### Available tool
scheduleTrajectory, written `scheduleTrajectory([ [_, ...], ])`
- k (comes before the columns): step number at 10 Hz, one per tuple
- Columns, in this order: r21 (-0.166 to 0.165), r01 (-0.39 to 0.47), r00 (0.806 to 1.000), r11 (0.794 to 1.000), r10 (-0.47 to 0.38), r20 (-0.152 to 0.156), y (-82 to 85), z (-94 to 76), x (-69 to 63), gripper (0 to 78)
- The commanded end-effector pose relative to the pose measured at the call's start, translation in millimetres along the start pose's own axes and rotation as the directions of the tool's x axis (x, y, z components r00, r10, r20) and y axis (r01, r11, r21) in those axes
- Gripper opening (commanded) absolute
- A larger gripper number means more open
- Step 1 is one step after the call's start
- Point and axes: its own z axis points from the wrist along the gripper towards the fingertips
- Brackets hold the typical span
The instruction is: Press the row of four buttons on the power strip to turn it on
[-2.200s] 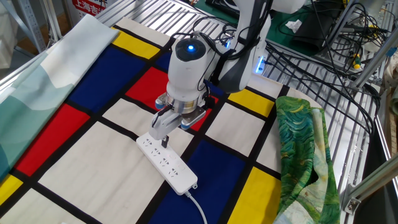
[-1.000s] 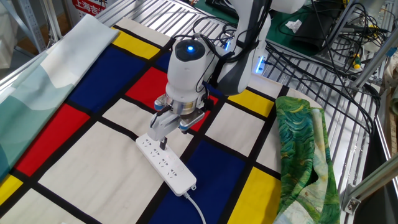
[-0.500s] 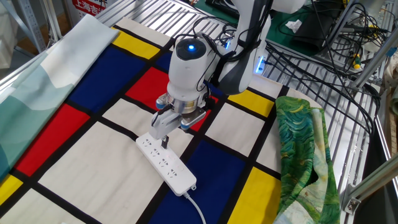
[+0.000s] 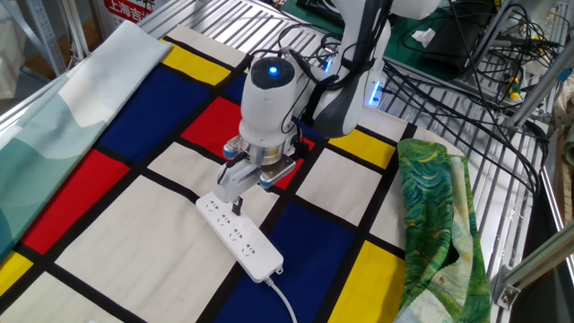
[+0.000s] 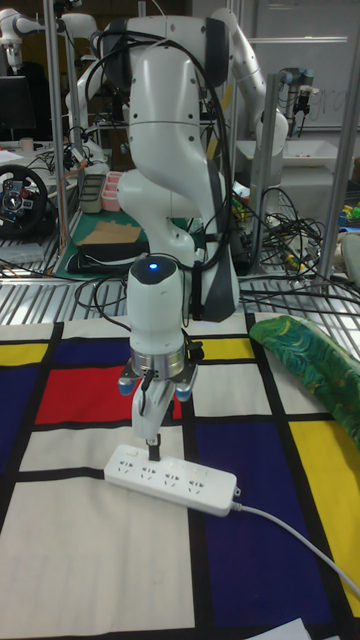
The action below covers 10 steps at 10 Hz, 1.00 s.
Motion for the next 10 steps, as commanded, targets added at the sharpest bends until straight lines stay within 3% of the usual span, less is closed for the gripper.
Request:
scheduleTrajectory([
  [1, 0.016, -0.002, 1.000, 1.000, 0.001, 0.005, -6.1, 4.7, -0.4, 77.4],
  [2, 0.022, 0.002, 1.000, 1.000, -0.002, 0.020, -6.3, 0.4, 0.6, 77.4],
  [8, 0.034, -0.006, 1.000, 0.999, 0.005, 0.027, -6.5, -24.1, 3.7, 77.4],
  [10, 0.033, -0.003, 0.999, 0.999, 0.002, 0.033, -5.9, -24.4, 3.3, 77.4],
])
